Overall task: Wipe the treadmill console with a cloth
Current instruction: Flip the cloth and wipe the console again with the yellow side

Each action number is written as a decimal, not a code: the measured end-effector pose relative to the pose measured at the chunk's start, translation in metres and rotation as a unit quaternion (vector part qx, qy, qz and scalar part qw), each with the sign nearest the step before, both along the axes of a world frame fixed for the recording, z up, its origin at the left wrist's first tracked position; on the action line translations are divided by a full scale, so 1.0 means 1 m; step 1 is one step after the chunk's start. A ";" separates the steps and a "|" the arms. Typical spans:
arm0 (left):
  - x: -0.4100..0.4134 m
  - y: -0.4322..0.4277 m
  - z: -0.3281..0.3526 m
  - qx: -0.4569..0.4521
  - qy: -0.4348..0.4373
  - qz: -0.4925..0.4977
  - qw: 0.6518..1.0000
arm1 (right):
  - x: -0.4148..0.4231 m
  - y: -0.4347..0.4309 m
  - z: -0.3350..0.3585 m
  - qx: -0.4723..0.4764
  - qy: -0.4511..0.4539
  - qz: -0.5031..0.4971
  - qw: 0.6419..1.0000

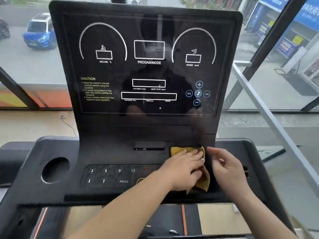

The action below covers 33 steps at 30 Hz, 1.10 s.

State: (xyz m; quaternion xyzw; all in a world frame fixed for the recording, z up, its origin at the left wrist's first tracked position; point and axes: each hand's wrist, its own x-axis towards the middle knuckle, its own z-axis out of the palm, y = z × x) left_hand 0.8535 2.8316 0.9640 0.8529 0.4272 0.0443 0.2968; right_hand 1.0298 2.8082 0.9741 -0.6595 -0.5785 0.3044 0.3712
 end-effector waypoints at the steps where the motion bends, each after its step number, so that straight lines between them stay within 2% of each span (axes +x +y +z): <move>1: -0.005 -0.004 0.000 -0.024 -0.038 0.019 0.999 | -0.004 -0.003 -0.002 0.014 -0.034 0.023 0.999; 3: -0.021 -0.005 0.009 -0.047 -0.110 0.095 0.988 | -0.017 -0.013 -0.006 0.046 -0.101 0.065 0.992; 5: -0.040 0.000 0.022 -0.003 -0.113 0.156 0.981 | -0.039 -0.029 -0.013 0.052 -0.146 0.090 0.984; 7: -0.056 0.004 0.028 0.052 -0.090 0.168 0.980 | -0.063 -0.039 -0.024 0.020 -0.191 0.104 0.976; 11: -0.081 0.000 0.022 0.076 -0.107 0.171 0.976 | -0.075 -0.022 -0.042 -0.036 -0.263 0.055 0.962; 13: -0.093 -0.004 0.020 0.071 -0.101 0.160 0.979 | -0.068 -0.004 -0.035 -0.067 -0.238 -0.005 0.969; 17: -0.111 -0.008 0.018 0.075 -0.099 0.144 0.982 | -0.079 0.022 -0.013 -0.098 -0.046 -0.090 0.990; 19: -0.120 -0.008 0.018 0.080 -0.101 0.146 0.981 | -0.094 0.028 -0.011 -0.086 0.008 -0.103 0.991; 24: -0.154 -0.006 0.018 0.083 -0.111 0.172 0.975 | -0.127 0.035 -0.006 -0.064 0.052 -0.090 0.993; 29: -0.190 -0.006 0.013 0.105 -0.124 0.230 0.960 | -0.142 0.030 -0.005 -0.077 0.052 -0.072 0.993; 33: -0.213 -0.005 0.008 0.101 -0.120 0.248 0.956 | -0.170 0.017 -0.003 -0.091 0.025 0.011 0.995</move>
